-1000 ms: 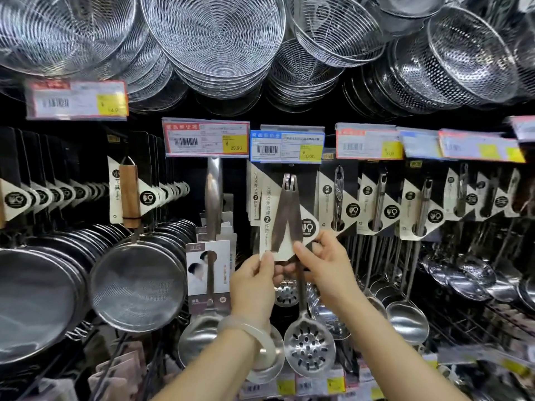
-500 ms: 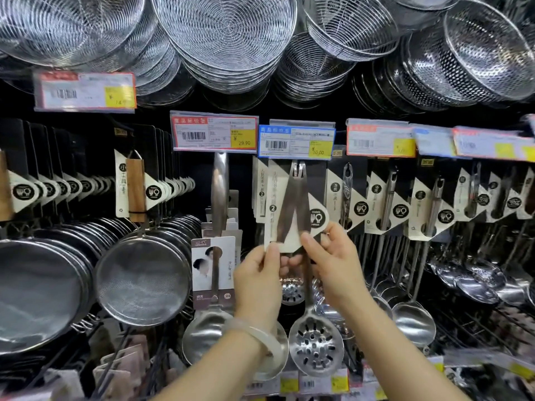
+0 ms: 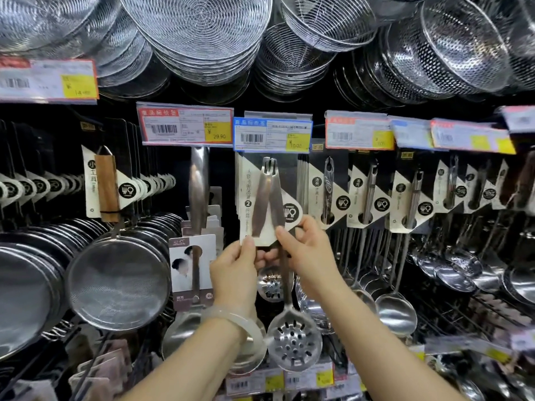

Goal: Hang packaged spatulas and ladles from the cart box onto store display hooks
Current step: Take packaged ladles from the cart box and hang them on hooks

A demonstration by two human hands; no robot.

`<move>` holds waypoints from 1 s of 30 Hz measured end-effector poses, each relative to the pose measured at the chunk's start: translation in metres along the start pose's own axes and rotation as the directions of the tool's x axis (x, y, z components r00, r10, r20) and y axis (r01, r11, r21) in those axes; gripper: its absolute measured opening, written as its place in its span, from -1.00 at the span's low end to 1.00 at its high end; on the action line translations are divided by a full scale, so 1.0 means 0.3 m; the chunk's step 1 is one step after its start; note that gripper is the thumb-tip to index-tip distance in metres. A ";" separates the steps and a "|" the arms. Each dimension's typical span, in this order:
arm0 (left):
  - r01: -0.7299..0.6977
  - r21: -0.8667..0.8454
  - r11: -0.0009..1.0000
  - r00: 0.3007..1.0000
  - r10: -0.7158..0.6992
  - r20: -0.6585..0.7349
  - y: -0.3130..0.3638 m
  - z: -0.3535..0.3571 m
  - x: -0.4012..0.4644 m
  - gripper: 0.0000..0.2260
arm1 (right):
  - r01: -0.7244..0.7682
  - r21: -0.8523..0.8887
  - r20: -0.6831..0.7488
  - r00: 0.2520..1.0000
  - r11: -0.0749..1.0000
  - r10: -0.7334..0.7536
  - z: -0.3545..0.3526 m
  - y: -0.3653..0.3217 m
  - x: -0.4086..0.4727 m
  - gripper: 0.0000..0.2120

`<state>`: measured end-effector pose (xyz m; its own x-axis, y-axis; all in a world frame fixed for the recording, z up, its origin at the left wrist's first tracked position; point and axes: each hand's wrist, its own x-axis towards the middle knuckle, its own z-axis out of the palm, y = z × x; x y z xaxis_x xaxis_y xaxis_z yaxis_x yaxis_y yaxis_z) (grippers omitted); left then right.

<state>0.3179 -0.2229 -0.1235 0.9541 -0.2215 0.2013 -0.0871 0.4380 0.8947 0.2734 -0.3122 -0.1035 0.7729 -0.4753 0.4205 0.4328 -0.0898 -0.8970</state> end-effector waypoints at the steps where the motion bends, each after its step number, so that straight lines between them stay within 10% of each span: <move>1: 0.013 0.022 1.000 1.000 -0.013 0.002 -0.006 0.006 0.010 -0.73 | -0.010 -0.002 -0.008 1.000 1.000 0.010 -0.006 0.002 0.010 -0.95; 30: 0.022 0.583 0.812 1.000 -0.014 -0.018 -0.072 0.040 0.231 -0.77 | -0.222 -0.509 -0.221 0.967 0.832 0.123 0.062 0.145 0.202 -0.63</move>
<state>0.3823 -0.2581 -0.1240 0.9602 -0.2117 0.1820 -0.2172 -0.1568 0.9634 0.3477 -0.3287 -0.1145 0.6985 -0.6643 0.2661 -0.0479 -0.4145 -0.9088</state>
